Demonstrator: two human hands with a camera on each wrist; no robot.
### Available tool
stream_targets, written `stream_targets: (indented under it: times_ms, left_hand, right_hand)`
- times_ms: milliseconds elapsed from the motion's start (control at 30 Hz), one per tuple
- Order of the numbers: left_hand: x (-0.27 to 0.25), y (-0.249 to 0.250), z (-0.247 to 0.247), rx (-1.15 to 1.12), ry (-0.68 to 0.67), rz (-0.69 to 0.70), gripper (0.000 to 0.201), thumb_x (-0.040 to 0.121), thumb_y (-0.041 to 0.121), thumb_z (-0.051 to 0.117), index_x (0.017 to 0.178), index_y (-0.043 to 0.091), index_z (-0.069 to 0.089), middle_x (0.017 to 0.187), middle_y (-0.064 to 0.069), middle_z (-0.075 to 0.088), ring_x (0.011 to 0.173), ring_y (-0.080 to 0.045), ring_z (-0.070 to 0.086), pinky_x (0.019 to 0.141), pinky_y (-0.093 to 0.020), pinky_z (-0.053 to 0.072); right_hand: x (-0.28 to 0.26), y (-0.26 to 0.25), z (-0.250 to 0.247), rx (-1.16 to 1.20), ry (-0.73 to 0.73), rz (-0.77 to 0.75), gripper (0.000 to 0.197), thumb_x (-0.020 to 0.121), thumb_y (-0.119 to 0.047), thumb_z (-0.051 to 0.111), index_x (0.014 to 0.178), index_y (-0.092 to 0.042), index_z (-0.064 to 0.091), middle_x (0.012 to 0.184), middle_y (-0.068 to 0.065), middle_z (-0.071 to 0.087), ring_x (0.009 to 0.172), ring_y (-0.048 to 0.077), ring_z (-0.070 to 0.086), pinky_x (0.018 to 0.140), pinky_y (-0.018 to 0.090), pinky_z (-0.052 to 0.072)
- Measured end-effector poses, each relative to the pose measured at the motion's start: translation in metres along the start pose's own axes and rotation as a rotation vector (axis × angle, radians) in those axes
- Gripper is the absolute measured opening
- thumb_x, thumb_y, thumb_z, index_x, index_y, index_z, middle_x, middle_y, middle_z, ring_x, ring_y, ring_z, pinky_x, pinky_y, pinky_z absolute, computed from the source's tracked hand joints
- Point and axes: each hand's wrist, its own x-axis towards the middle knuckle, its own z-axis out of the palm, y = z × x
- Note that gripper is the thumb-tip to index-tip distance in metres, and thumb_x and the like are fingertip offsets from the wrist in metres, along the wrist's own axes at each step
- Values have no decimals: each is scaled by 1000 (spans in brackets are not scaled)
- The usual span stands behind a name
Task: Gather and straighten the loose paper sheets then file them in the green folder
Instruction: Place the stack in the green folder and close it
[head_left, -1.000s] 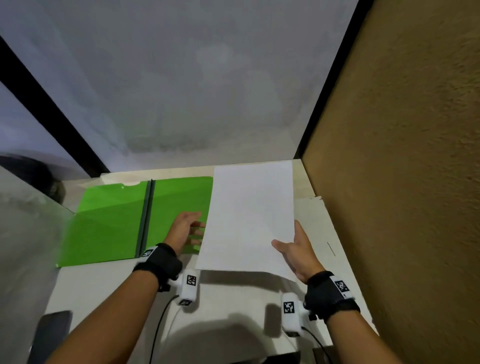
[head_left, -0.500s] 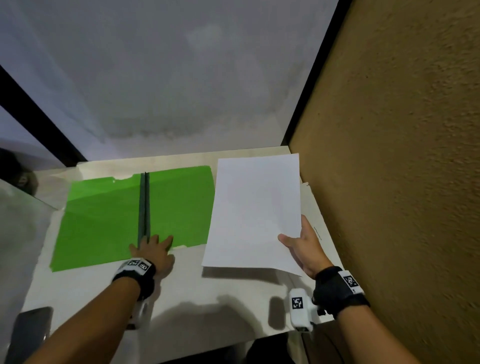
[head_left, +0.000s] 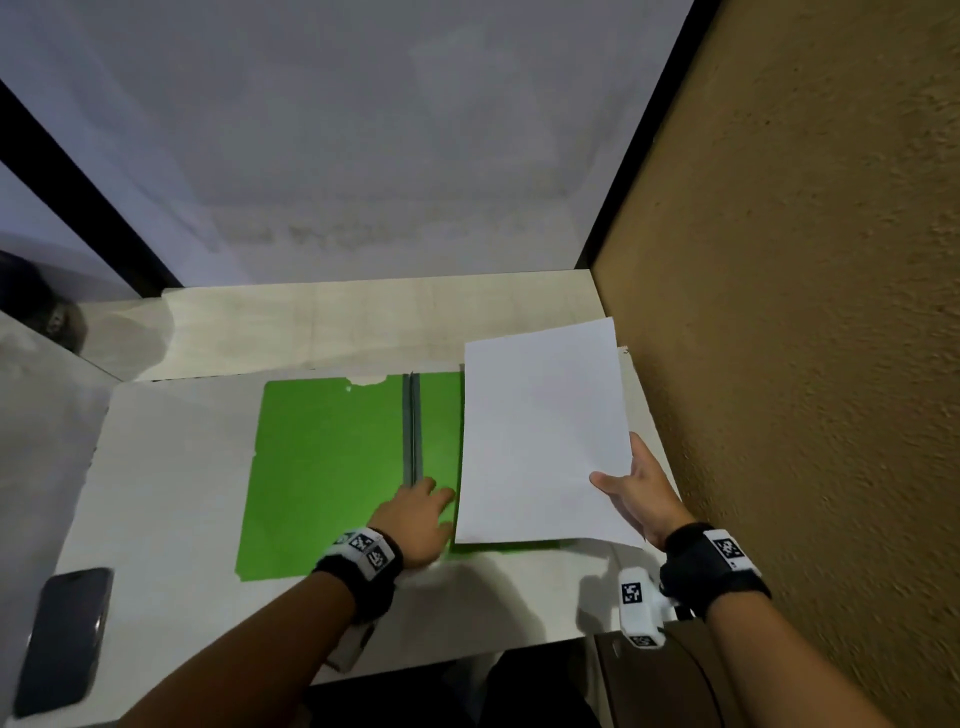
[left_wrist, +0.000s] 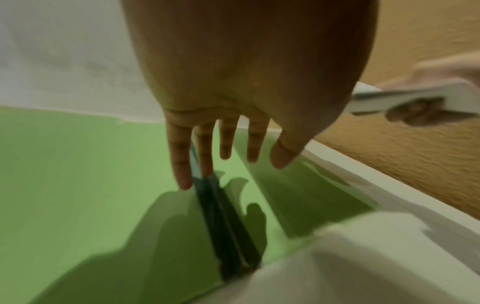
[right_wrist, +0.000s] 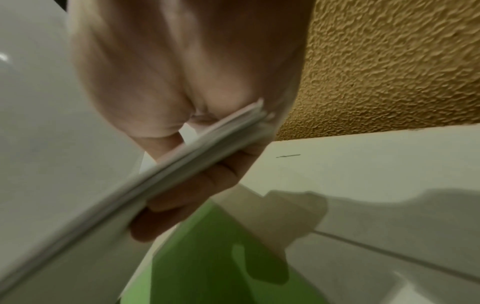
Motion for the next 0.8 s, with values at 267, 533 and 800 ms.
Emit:
stream_targets:
  times_ms: [267,533,800]
  left_hand:
    - [16,-61,-11,-364,60,-278,87,75,14,55,156,16,22,148,-18,47,133,-37,47,109,-48,43]
    - [10,-58,-21,-531,38,-281,103,71,1,58,154,41,11,91,-6,59,101,-40,62,76,-48,59]
    - [7,-51,-20,-340,62,-249,94,79,9,59,157,32,12,135,-14,48,122,-38,42,98,-49,44]
  right_hand:
    - [30,24,43,-143,-86,53,62,92,8,63,144,-21,47,139,-3,62,128,19,59,114,48,43]
    - [63,58,57,-208,-70,74,69,81,0,71,142,-24,50,140,-4,62,130,22,58,114,52,42]
    - [80,88,49,-279,-42,79,72,75,-12,72,139,-34,49,141,-9,60,132,21,55,114,52,41]
